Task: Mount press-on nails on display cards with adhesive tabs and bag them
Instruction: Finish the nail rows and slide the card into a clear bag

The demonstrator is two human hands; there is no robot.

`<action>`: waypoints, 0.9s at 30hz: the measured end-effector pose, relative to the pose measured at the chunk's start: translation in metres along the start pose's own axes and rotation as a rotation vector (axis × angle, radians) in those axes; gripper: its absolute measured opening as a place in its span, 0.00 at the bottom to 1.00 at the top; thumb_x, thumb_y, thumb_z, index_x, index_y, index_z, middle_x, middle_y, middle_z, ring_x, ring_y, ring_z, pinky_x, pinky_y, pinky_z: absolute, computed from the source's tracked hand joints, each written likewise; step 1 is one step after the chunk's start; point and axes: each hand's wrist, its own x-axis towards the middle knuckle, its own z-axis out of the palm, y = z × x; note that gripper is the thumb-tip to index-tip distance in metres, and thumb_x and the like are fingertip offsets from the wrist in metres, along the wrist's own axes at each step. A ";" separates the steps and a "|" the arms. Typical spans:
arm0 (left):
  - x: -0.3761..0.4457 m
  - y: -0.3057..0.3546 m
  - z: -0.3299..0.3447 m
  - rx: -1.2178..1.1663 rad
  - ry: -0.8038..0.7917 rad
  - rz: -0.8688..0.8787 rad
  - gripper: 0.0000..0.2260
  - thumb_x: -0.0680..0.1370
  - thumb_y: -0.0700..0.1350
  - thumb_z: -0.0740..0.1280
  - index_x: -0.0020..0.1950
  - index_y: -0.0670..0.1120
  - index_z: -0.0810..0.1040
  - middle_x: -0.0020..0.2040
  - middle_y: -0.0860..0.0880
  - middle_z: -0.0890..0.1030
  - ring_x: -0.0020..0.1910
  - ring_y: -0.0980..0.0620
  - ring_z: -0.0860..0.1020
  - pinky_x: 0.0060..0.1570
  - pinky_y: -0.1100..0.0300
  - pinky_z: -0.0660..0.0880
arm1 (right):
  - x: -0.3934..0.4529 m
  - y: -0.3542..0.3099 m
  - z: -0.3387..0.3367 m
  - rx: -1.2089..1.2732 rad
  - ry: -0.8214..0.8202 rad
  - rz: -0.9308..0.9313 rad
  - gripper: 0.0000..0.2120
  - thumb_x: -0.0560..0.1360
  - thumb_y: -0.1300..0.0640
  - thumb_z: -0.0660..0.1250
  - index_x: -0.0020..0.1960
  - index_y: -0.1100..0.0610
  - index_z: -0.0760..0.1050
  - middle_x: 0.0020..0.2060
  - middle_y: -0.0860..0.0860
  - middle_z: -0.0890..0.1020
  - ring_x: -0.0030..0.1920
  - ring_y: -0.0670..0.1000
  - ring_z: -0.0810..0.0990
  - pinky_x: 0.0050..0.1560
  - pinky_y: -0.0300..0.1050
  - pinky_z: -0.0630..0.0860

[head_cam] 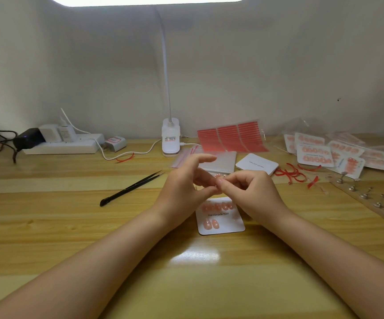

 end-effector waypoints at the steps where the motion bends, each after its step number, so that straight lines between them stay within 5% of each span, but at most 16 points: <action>1: 0.000 0.000 -0.001 0.001 0.001 0.002 0.26 0.69 0.38 0.77 0.63 0.46 0.72 0.40 0.57 0.82 0.43 0.61 0.81 0.47 0.69 0.75 | 0.000 0.000 0.000 0.009 -0.007 0.009 0.06 0.74 0.56 0.72 0.41 0.57 0.84 0.21 0.45 0.75 0.23 0.40 0.73 0.29 0.30 0.66; 19: 0.000 0.009 -0.002 0.219 0.102 0.212 0.21 0.71 0.37 0.76 0.61 0.38 0.75 0.44 0.47 0.83 0.41 0.53 0.81 0.46 0.62 0.78 | -0.001 -0.012 -0.003 0.057 -0.057 0.087 0.17 0.80 0.55 0.63 0.38 0.62 0.82 0.24 0.52 0.79 0.23 0.41 0.72 0.32 0.34 0.70; 24: 0.002 0.007 -0.005 0.212 0.125 0.176 0.20 0.72 0.38 0.75 0.62 0.39 0.75 0.45 0.47 0.83 0.42 0.51 0.81 0.46 0.58 0.78 | 0.004 -0.020 -0.021 -0.411 -0.082 -0.068 0.18 0.76 0.49 0.65 0.33 0.59 0.79 0.26 0.52 0.77 0.27 0.45 0.72 0.32 0.49 0.70; 27: 0.001 0.005 -0.005 0.217 0.132 0.148 0.21 0.72 0.39 0.75 0.62 0.39 0.74 0.45 0.48 0.82 0.42 0.52 0.81 0.46 0.57 0.78 | 0.010 -0.034 -0.036 -0.625 -0.401 0.021 0.17 0.65 0.32 0.67 0.37 0.45 0.81 0.30 0.43 0.79 0.32 0.39 0.75 0.29 0.36 0.67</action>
